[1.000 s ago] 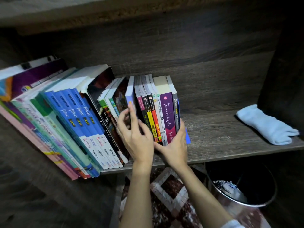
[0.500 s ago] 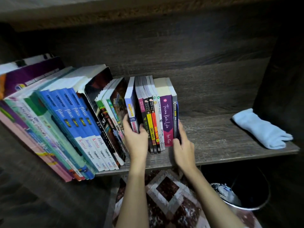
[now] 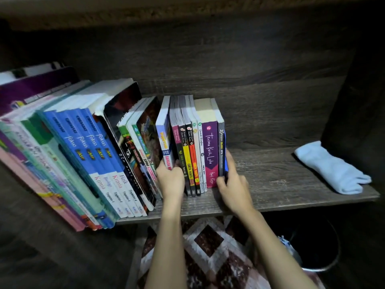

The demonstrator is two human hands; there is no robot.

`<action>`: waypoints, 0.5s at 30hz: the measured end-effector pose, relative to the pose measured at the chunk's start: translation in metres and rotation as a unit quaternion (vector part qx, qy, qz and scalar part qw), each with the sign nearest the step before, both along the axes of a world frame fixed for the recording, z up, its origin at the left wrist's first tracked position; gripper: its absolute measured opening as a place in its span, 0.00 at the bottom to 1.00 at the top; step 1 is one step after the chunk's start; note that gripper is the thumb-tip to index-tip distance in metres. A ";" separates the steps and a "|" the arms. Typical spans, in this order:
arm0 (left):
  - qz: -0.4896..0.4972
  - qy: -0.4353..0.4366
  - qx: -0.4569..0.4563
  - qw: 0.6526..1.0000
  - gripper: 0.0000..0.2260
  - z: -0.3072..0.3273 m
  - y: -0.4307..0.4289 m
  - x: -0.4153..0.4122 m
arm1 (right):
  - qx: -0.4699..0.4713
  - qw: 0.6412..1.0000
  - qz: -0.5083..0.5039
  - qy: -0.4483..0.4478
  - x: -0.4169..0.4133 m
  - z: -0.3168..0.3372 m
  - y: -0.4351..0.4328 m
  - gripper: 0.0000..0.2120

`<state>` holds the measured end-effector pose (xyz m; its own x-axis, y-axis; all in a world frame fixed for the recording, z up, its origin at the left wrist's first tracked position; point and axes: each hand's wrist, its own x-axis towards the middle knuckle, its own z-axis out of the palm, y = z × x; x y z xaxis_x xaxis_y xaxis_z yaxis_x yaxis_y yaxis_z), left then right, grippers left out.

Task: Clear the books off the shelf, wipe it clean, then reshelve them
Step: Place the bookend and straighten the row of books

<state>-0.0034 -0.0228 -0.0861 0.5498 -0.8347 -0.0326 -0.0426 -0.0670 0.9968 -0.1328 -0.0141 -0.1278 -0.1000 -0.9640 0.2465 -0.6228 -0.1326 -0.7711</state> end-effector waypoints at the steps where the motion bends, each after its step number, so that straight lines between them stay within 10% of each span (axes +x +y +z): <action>1: -0.004 0.003 -0.008 1.000 0.14 0.001 0.000 0.001 | 0.000 1.000 -0.002 0.004 0.001 0.001 0.000 0.35; 15: -0.080 0.022 -0.057 0.995 0.10 0.009 0.004 0.009 | -0.047 0.998 -0.044 -0.016 0.008 -0.006 -0.007 0.36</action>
